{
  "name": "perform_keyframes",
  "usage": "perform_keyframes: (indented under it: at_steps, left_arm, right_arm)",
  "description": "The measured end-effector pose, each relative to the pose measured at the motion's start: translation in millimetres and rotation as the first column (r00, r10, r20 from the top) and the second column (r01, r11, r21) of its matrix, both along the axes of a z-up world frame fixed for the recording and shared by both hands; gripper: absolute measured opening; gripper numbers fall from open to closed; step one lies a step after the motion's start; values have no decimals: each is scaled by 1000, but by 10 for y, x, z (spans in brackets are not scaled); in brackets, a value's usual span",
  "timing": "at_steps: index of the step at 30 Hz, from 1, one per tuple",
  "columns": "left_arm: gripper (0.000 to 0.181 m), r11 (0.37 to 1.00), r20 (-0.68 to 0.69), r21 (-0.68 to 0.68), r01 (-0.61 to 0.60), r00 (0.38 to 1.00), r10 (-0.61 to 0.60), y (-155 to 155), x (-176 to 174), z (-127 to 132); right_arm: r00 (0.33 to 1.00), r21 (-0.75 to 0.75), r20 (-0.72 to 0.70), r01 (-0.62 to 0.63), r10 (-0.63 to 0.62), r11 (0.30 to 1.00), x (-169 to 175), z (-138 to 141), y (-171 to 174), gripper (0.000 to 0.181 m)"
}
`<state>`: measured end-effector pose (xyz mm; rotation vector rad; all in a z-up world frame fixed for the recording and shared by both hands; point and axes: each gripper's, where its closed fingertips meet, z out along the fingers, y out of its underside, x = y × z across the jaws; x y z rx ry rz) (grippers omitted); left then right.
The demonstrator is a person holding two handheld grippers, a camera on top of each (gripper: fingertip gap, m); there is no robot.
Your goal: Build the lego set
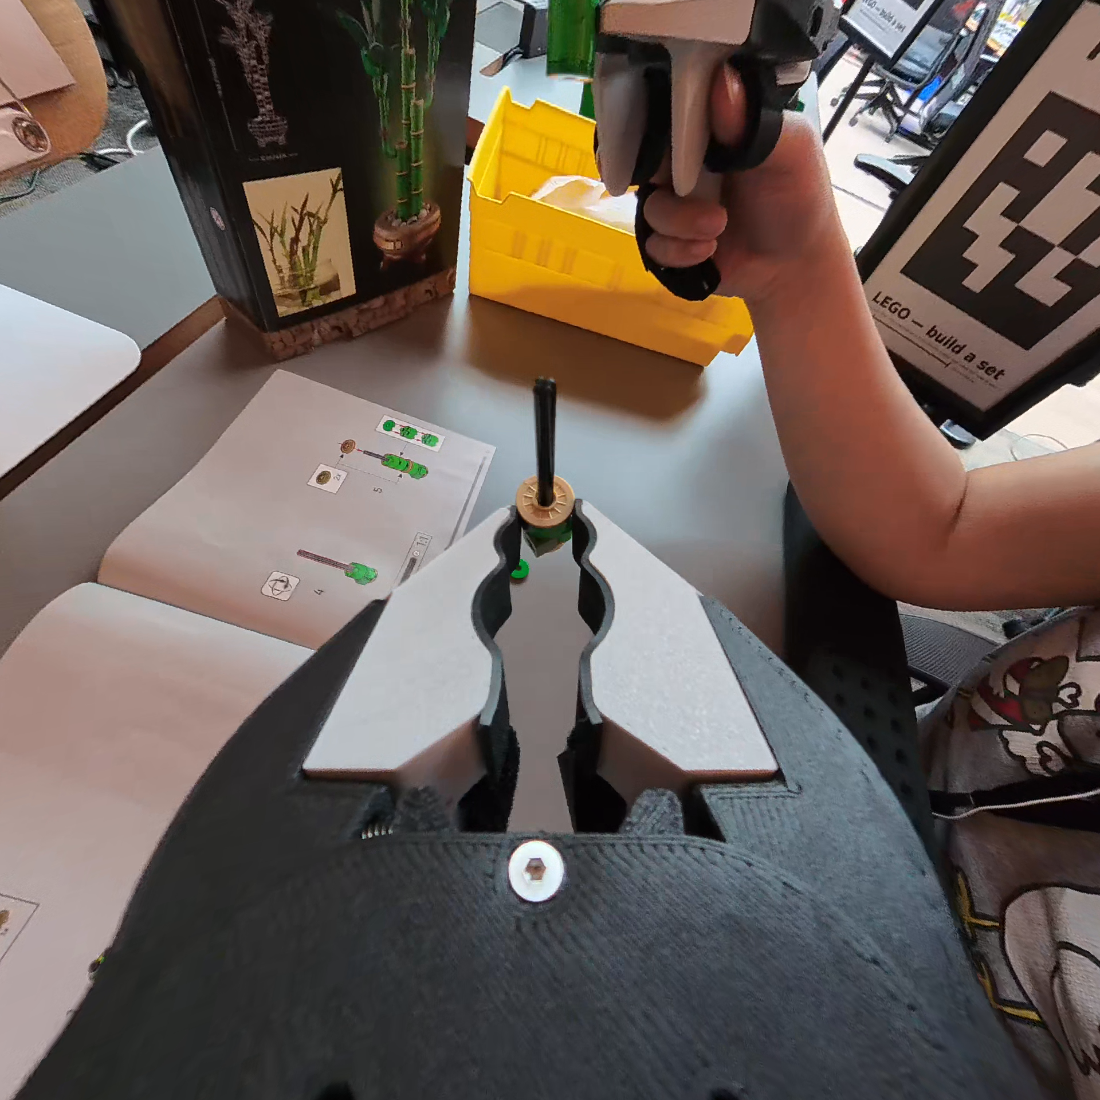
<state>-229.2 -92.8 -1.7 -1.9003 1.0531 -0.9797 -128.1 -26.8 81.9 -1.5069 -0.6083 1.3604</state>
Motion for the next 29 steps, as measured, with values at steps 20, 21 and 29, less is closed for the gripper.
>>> perform_keyframes:
  at_steps: [20,21,29]
  left_arm:
    - [15,1000,-109,-24,-15,994,12,-5,-90,-198]
    - [15,1000,-115,-26,-12,993,9,-9,-80,-209]
    - [15,999,-138,-33,11,990,-15,-37,-7,-273]
  right_arm:
    - [996,48,80,-51,47,997,-323,32,-168,14]
    - [995,46,83,-55,51,997,-341,21,-168,14]
    - [991,34,113,-79,75,996,-435,-53,-182,14]
